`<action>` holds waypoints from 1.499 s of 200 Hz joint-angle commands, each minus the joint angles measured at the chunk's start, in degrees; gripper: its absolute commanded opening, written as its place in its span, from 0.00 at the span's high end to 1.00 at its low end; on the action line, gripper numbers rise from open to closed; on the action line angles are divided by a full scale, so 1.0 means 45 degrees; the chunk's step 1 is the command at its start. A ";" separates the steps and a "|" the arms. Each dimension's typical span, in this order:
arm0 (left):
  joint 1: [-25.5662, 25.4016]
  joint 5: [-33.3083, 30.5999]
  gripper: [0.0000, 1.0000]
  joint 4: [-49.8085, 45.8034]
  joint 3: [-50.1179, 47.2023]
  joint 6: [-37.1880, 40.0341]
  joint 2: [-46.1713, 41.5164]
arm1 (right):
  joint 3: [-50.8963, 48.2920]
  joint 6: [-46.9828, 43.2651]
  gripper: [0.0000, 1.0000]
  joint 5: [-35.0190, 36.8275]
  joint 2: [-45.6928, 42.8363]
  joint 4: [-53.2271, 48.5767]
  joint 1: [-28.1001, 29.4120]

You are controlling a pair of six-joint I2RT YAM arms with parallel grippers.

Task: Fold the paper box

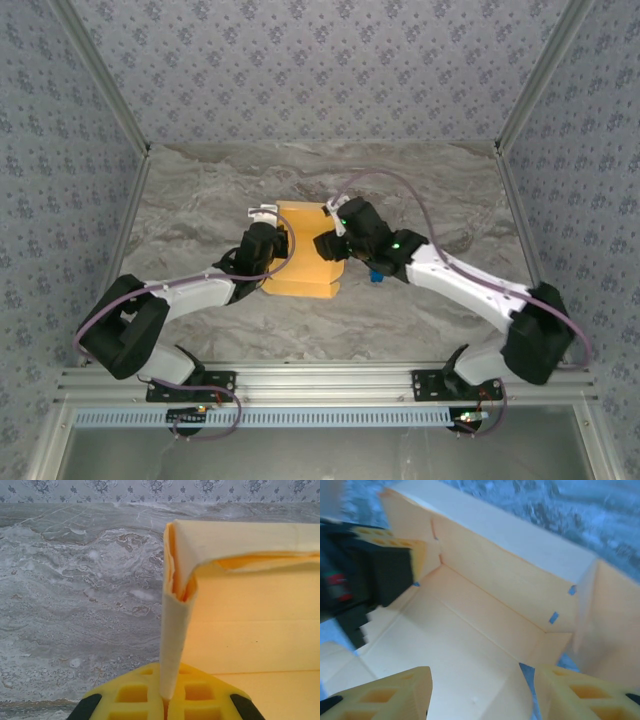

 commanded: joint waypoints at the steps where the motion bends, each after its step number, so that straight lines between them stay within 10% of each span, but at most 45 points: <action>1: 0.0004 -0.0008 1.00 -0.0109 0.0260 -0.0351 -0.0510 | -0.0331 -0.1649 0.41 -0.0429 -0.1447 -0.1345 -0.0394; 73: 0.0303 0.0997 1.00 -0.0895 0.0261 -0.0979 -0.1422 | -0.1894 -0.2668 0.44 -0.6162 -0.1535 0.1074 -0.5783; 172: 0.0315 0.1330 0.99 -0.1308 0.0431 -0.0972 -0.1609 | -0.1427 -0.2753 0.53 -0.9475 0.1231 0.3304 -0.5309; 300: 0.0326 0.1576 1.00 -0.1277 0.0358 -0.1002 -0.1487 | -0.0682 -0.3031 0.52 -0.8959 0.1867 0.3141 -0.4809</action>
